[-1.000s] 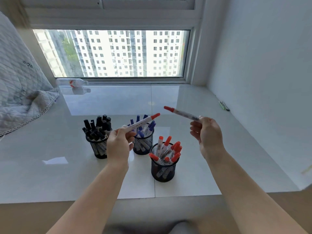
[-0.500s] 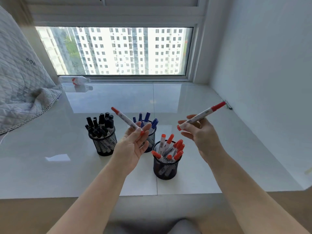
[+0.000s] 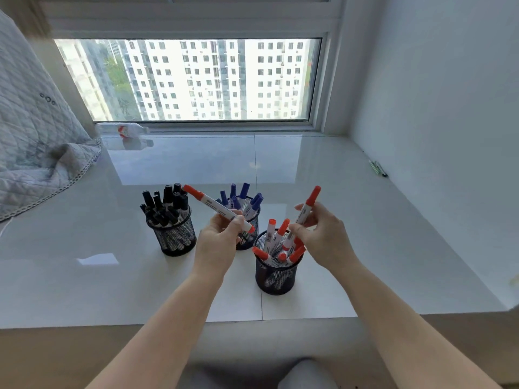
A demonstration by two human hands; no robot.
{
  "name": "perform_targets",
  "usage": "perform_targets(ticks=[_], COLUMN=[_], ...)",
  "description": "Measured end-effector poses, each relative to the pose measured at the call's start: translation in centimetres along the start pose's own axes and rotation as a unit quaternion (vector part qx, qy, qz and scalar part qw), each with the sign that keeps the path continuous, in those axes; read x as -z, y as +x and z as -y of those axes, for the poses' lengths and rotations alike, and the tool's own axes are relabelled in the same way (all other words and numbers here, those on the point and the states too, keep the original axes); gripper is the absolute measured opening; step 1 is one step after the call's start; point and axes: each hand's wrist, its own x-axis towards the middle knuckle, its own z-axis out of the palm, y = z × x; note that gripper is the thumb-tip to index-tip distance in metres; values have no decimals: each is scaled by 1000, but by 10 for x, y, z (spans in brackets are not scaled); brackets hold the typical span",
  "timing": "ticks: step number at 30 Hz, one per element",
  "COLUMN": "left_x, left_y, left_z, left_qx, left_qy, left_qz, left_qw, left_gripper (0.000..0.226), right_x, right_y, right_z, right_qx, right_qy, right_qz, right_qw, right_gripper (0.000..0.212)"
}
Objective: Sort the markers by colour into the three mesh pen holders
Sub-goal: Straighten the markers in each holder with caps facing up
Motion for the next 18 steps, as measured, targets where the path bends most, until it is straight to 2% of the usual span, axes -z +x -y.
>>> perform_targets(ticks=[5,8,10,14,18], left_x=[0,0,-1,-1,-3], left_y=[1,4,5,7,7], left_z=[0,2,2,5,8], left_qx=[-66,-59,-54,-64,-79], left_qy=[131,173,176,211,267], left_qz=[-4,22,26,21,19], left_qw=[989,983,983,975,960], left_gripper=[21,10,5,16,6], right_x=[-1,-6,-6,-5,-5], right_y=[-3,-6,-7,-5,-5], right_z=[-1,-2,-1,4,7], right_qx=[16,32,48,104,155], right_qy=[-15,-33,-56,-120,-170], right_qz=[-48,-55,-51,-26,-44], right_qw=[999,997,996,987,972], right_gripper=[60,70,62,36,34])
